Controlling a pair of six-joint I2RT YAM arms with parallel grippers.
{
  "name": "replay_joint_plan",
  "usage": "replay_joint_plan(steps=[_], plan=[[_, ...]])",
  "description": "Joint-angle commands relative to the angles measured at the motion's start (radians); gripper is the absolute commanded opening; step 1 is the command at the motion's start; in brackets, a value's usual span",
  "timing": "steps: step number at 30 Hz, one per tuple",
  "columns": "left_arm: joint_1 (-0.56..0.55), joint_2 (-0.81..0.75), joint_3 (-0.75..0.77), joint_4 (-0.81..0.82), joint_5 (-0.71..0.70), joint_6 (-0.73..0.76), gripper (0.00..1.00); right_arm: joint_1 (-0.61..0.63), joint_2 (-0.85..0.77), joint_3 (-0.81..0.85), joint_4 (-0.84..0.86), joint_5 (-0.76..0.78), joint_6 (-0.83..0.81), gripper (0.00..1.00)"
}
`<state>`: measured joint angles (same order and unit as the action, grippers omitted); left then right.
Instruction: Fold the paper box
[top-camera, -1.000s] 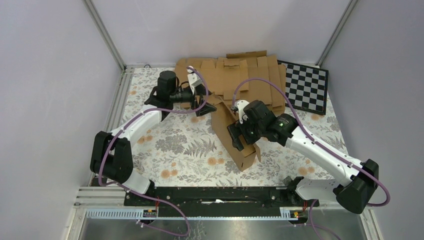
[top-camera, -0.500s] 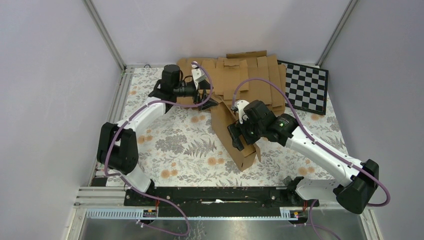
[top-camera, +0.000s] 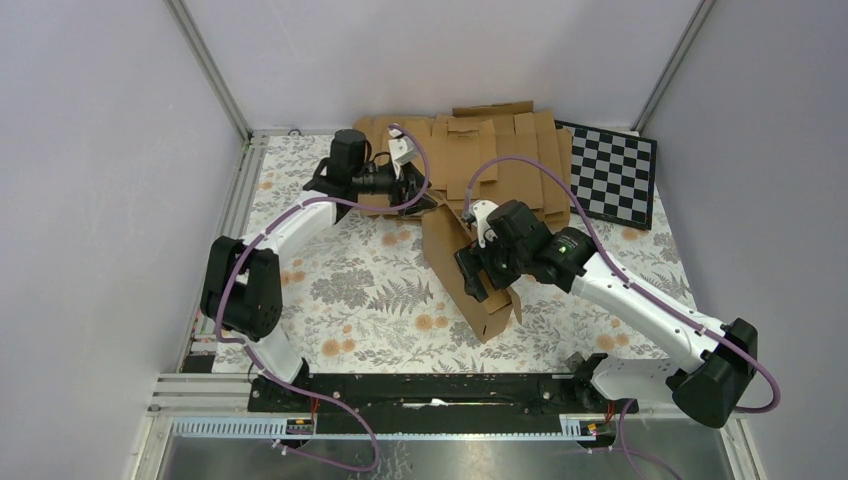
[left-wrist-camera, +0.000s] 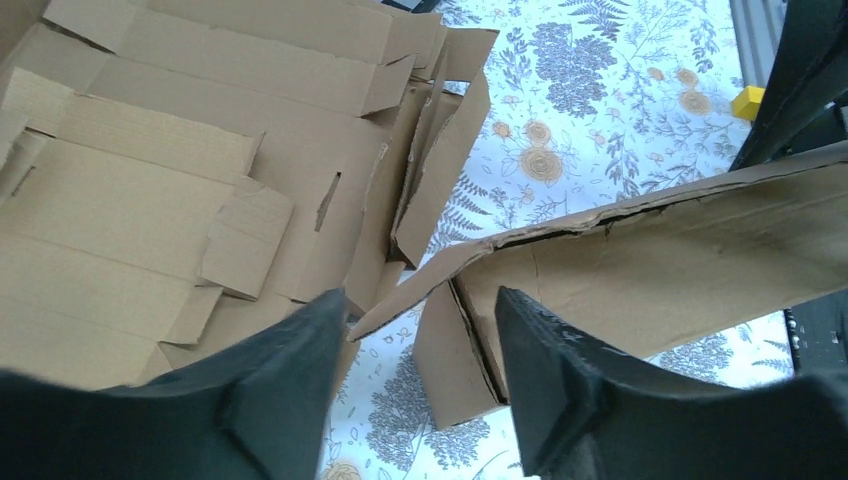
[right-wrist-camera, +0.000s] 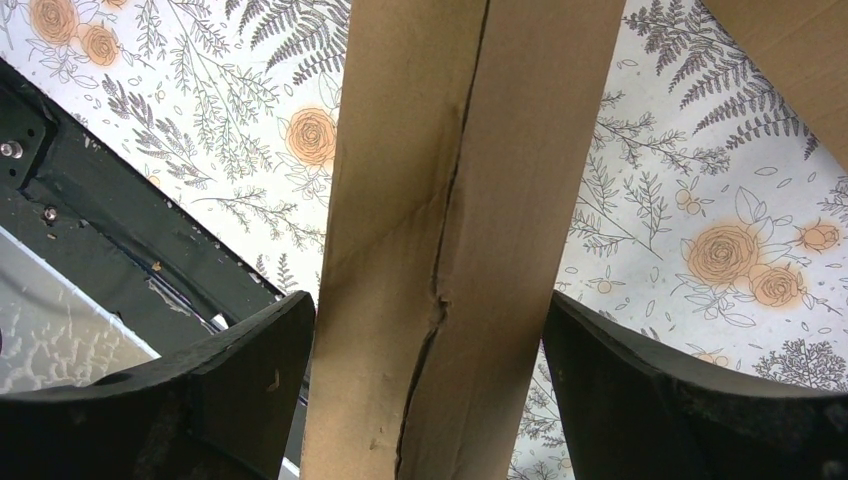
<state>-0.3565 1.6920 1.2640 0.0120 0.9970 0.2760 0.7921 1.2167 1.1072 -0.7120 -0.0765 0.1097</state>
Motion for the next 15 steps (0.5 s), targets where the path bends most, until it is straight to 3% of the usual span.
replay_joint_plan(steps=[1,5,15], plan=[[-0.033,-0.006,0.04,0.071,-0.015,-0.036,0.55,0.007,0.009,0.024,0.017,-0.028,-0.005,0.89],[-0.061,-0.042,0.011,0.074,-0.052,-0.043,0.46,0.007,0.009,0.022,0.019,-0.024,-0.005,0.89],[-0.1,-0.13,-0.041,0.082,-0.224,-0.179,0.09,0.006,0.005,0.018,0.019,-0.01,0.003,0.83]])
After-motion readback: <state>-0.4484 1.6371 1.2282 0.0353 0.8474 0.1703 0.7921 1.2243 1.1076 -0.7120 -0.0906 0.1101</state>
